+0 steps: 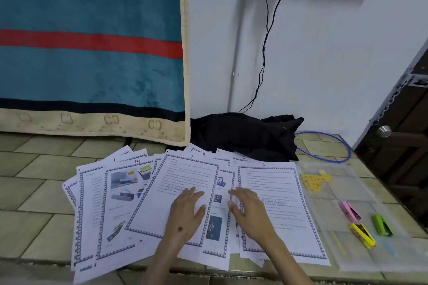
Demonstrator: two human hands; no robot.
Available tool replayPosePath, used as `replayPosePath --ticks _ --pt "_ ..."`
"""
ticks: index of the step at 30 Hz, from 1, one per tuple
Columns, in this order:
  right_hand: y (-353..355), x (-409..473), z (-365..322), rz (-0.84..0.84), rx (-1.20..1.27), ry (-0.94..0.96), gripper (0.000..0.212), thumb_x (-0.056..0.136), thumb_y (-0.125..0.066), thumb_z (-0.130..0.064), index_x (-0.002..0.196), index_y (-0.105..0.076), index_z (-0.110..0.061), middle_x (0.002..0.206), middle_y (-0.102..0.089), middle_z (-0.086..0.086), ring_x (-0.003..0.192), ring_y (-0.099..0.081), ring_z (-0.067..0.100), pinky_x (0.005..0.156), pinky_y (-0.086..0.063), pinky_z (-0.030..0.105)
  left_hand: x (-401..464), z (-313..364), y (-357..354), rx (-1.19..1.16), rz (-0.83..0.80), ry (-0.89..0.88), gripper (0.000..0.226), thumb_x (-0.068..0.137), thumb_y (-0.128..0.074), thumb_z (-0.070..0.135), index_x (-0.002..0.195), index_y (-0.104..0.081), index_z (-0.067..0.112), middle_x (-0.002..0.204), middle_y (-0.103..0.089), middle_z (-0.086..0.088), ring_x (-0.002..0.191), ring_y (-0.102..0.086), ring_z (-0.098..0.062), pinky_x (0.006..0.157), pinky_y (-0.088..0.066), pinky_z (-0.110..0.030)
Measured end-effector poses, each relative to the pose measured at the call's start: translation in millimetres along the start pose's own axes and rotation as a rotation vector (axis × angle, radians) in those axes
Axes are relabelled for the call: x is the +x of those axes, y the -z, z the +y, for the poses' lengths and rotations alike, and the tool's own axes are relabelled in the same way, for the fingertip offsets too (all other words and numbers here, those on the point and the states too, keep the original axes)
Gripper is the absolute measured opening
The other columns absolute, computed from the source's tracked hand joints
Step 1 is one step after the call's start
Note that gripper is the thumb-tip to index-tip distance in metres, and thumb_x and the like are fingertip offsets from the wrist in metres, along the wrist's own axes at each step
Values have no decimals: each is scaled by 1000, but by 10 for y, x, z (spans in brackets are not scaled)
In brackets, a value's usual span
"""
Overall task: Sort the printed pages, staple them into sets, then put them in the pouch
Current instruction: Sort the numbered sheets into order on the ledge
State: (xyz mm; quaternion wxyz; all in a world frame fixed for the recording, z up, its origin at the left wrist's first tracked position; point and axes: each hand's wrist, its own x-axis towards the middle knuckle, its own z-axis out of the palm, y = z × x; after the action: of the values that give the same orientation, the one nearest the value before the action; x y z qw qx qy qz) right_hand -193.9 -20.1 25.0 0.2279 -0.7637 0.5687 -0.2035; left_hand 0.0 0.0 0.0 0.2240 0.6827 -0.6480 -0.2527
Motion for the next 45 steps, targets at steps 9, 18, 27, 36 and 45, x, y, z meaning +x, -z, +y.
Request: replayPosePath --ticks 9,18,27,36,45 --pt "-399 -6 356 -79 -280 -121 96 65 24 -70 148 -10 -39 159 4 -10 146 11 12 115 12 35 -51 -175 -340 175 83 -35 98 74 19 72 140 -39 30 153 -22 9 145 -16 -13 112 7 -21" --pt "-282 171 112 -153 -399 -151 62 84 -25 -44 143 -30 -24 157 -14 3 145 -9 25 117 -11 41 137 -131 28 -96 -96 108 55 90 -53 40 140 -39 21 152 -31 0 140 -25 -15 114 -15 -23" --pt "-861 230 -615 -160 -2 157 80 75 -27 -81 135 -42 -31 131 -41 -8 122 -34 11 106 -31 28 383 -583 761 109 33 598 86 77 -69 48 140 -26 10 142 -33 -17 133 -31 -36 96 -40 -46" --pt "-1195 112 -803 -187 148 110 66 75 -38 -79 132 -37 -46 136 -32 -33 135 -12 -12 117 -4 26 638 -642 1053 -571 -176 544 46 93 -46 49 116 -57 11 110 -63 -5 94 -61 -23 76 -53 -28" --pt "-854 144 -805 626 1097 -588 26 98 -42 -10 122 -54 -10 113 -59 0 106 -51 19 91 -36 26 509 -987 1052 -256 166 485 30 94 -51 24 121 -56 10 128 -56 -10 112 -56 -28 84 -40 -26"
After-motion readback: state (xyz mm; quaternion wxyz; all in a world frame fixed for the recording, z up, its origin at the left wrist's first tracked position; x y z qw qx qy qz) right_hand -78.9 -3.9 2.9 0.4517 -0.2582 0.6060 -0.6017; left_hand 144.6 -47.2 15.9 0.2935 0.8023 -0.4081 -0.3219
